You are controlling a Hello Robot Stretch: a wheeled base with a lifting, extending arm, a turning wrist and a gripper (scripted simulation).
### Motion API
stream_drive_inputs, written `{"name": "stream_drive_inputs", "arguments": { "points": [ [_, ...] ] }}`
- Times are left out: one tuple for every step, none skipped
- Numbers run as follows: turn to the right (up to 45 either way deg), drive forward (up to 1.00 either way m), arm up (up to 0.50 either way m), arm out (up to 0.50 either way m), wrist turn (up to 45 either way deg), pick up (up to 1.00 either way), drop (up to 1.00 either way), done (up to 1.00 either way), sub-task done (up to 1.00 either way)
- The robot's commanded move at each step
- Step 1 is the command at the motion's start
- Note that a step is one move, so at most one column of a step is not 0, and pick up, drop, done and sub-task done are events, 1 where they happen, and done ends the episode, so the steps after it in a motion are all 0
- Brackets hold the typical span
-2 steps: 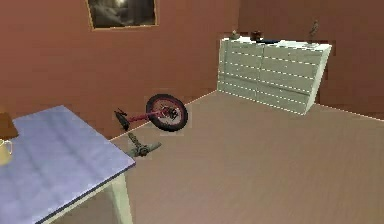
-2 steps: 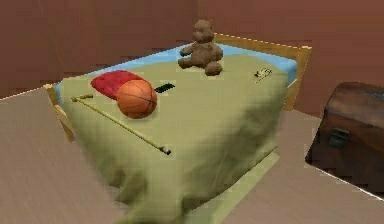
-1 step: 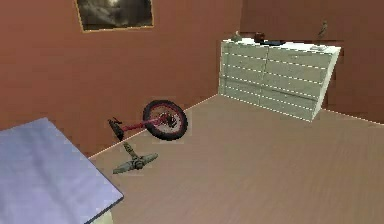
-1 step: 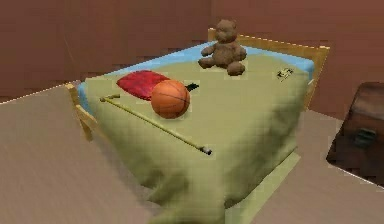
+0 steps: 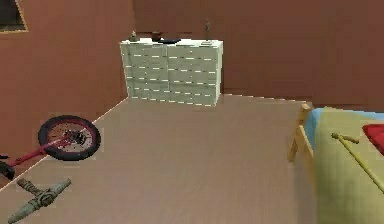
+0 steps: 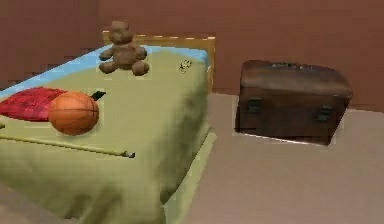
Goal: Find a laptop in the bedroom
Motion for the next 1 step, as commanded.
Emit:
{"name": "stream_drive_inputs", "arguments": {
  "points": [
    [0.0, 1.00, 0.00, 0.00, 0.0, 0.00, 0.00, 0.00, 0.00]
  ]
}}
